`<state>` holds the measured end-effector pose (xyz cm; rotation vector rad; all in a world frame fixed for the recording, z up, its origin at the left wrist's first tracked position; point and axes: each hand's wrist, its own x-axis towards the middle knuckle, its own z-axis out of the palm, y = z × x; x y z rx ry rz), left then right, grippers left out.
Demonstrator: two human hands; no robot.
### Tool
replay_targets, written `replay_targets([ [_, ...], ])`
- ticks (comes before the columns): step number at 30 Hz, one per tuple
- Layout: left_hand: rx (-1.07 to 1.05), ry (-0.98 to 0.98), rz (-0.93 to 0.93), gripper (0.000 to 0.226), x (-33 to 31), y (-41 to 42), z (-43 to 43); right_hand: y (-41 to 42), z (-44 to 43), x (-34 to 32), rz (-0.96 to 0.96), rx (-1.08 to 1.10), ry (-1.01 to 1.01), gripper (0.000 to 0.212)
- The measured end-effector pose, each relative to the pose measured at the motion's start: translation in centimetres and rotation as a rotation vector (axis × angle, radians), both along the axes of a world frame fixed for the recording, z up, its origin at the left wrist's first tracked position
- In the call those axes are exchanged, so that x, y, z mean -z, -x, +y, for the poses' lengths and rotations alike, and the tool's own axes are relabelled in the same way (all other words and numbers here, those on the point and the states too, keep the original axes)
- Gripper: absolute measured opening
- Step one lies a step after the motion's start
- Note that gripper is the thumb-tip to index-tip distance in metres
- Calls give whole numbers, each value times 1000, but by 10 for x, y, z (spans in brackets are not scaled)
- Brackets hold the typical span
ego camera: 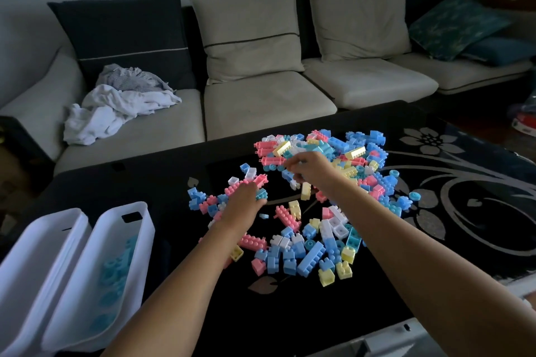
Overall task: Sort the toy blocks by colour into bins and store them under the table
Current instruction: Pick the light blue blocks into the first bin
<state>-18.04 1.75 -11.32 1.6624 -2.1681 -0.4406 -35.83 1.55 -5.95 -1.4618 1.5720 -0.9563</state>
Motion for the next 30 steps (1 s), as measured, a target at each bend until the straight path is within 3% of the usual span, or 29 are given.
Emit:
replay_targets([
  [5, -60, 72, 56, 25, -14, -19, 2, -28, -62, 25, 549, -64, 30, 26],
  [11, -30, -64, 0, 24, -26, -21, 13, -46, -84, 37, 901, -117, 120, 31],
  [15, -33, -99, 98, 30, -32, -18, 15, -50, -94, 34, 981, -200, 133, 28],
  [21, -20, -143, 189, 16, -34, -20, 14, -55, -97, 34, 1045, -268, 137, 28],
  [23, -31, -190, 203, 14, -34, -20, 14, -58, -98, 34, 1032, -305, 160, 36],
  [26, -60, -252, 234, 29, -34, -21, 14, -62, -99, 31, 1070, -390, 182, 49],
  [30, 15, -228, 211, 30, -32, -25, 15, -68, -99, 29, 1221, -500, 199, 43],
])
